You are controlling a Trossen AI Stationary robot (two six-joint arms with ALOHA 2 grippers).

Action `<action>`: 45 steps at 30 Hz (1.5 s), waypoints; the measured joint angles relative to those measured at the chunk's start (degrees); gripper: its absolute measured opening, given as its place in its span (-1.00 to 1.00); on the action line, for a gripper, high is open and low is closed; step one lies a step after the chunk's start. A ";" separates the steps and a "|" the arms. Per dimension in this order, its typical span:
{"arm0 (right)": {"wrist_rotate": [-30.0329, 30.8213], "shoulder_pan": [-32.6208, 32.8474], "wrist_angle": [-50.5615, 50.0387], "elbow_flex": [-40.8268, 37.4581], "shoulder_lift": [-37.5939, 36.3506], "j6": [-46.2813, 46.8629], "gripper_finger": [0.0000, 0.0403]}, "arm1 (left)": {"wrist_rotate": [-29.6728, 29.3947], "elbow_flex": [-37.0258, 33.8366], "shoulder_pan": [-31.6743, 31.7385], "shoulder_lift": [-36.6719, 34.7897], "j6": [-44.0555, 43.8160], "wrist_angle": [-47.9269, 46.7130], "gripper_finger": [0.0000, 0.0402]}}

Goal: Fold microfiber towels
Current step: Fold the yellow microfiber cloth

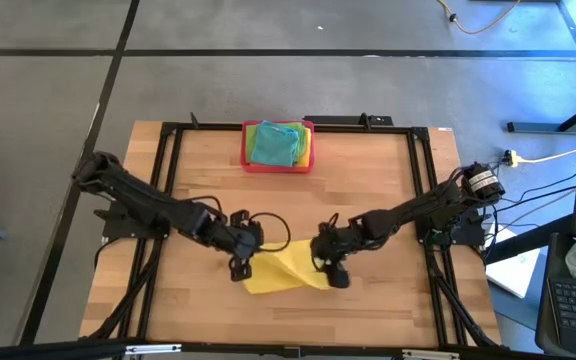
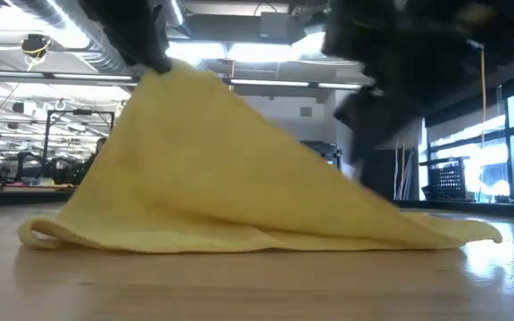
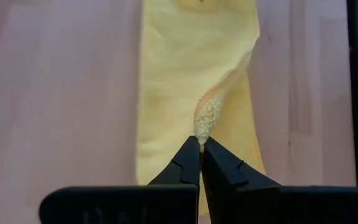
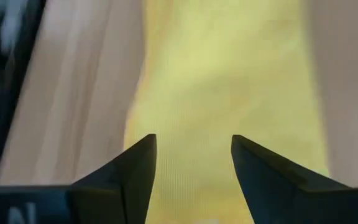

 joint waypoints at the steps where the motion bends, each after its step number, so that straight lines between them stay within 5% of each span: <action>1: 2.07 -0.04 1.86 0.49 0.00 2.26 0.05 | -0.14 0.00 0.55 -0.58 0.09 -0.21 -1.00; 7: 8.80 -0.95 22.26 1.12 0.16 11.35 0.05 | -1.11 0.00 4.05 -1.56 0.05 -0.66 -1.00; 16: 13.61 -0.91 10.84 0.91 1.19 14.23 0.05 | -1.13 0.00 8.20 -2.58 2.54 0.04 -1.00; 27: -3.62 -0.81 7.47 0.87 4.45 14.64 0.04 | -4.47 -0.02 9.25 -4.59 0.92 -1.66 -1.00; 37: -2.84 -1.05 8.43 0.87 0.90 19.69 -0.10 | -4.40 -0.02 9.64 -4.51 -1.81 -5.02 -1.00; 45: 7.03 2.81 9.92 0.89 3.57 23.15 0.00 | -4.43 -0.02 10.74 -4.51 -3.54 -5.20 -1.00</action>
